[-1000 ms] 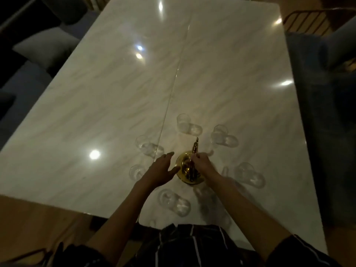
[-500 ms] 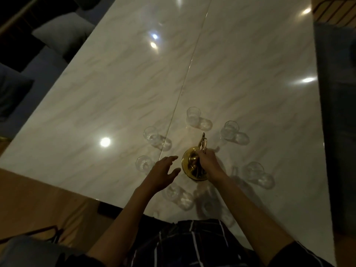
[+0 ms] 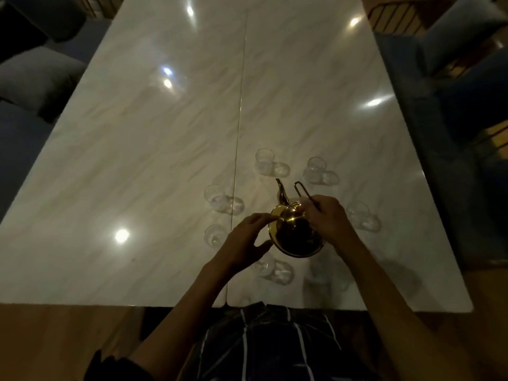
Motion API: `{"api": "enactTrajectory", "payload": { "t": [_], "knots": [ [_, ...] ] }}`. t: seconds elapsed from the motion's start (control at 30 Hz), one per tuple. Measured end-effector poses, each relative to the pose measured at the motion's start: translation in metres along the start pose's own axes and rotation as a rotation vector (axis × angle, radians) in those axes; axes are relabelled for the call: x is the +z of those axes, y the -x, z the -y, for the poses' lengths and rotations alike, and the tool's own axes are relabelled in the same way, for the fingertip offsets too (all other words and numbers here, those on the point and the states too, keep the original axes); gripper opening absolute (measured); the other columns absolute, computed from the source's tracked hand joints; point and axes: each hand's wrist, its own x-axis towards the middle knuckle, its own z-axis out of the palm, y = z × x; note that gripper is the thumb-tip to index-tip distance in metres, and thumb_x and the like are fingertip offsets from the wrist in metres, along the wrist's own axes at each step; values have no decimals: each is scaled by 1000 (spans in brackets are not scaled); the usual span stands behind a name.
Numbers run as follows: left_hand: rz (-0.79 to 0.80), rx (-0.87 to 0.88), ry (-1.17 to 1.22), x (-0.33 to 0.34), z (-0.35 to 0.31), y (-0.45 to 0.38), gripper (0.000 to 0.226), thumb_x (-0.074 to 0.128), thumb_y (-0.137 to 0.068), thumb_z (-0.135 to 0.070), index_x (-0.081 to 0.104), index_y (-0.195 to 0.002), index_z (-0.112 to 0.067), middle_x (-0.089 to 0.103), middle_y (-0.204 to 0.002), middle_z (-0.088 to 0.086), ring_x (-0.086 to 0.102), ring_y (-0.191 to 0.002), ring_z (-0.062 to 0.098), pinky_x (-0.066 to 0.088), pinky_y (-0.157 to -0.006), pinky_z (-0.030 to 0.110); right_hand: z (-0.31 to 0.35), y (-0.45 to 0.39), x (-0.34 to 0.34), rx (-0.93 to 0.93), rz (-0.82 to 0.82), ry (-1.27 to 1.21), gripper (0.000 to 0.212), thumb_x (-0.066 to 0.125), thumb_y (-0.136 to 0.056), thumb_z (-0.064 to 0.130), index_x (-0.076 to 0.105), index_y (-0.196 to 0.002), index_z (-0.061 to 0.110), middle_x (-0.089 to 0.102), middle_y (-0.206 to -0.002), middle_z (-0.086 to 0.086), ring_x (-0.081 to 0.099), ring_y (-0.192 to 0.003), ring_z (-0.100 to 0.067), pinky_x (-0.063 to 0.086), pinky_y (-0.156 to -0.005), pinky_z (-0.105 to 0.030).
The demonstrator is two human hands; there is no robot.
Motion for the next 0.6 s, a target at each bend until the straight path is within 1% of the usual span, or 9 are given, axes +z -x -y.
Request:
{"api": "enactTrajectory", "payload": {
  "t": [0.07,0.17,0.27,0.33,0.4,0.43,0.53,0.6],
  "knots": [
    [27,96,25,4,-8,11,70,76,-88,-33,44,-150,-31,44,-154,-5,45,-138,11,46,-107,25,4,22,-1,18,-35,12,34,50,-97,36,71,-88,11,68,-76,-5,66,-76,-20,53,-74,-38],
    [76,232,42,14,-14,30,79,78,-85,-37,40,-154,-28,35,-160,-5,39,-143,13,41,-108,22,4,54,3,56,-53,32,32,51,-96,37,71,-90,13,69,-79,-2,66,-78,-17,53,-73,-36],
    [140,295,37,26,-12,48,81,76,-86,-43,37,-156,-27,31,-163,-5,36,-145,15,41,-110,28,-4,83,16,81,-53,45,27,54,-95,36,71,-88,17,70,-80,1,67,-78,-14,55,-72,-35],
    [186,337,42,35,-9,62,81,74,-88,-44,36,-157,-26,32,-163,-5,36,-144,16,42,-110,33,-12,99,26,104,-58,47,24,54,-94,36,70,-82,23,70,-79,3,68,-77,-11,56,-72,-36],
    [232,357,55,45,-7,76,82,74,-89,-43,33,-158,-28,32,-162,-3,38,-142,18,44,-108,37,-21,113,35,145,-72,48,25,55,-93,38,69,-76,26,71,-75,4,68,-74,-11,57,-73,-38],
    [255,356,60,50,-6,84,83,74,-89,-41,30,-158,-28,32,-162,-2,40,-141,21,47,-106,40,-24,120,38,168,-76,46,26,56,-93,39,70,-76,25,71,-74,4,69,-74,-11,57,-74,-39],
    [320,341,34,64,-3,101,90,74,-89,-38,21,-160,-30,28,-163,2,40,-141,25,53,-100,45,-30,135,45,199,-61,55,28,56,-92,40,72,-80,21,72,-75,2,69,-75,-12,57,-76,-41],
    [343,328,26,70,0,107,94,76,-87,-39,18,-160,-32,26,-164,3,37,-144,25,54,-99,46,-30,143,49,206,-42,61,29,57,-93,38,72,-82,16,72,-74,-1,69,-74,-14,57,-75,-40]
  ]
}}
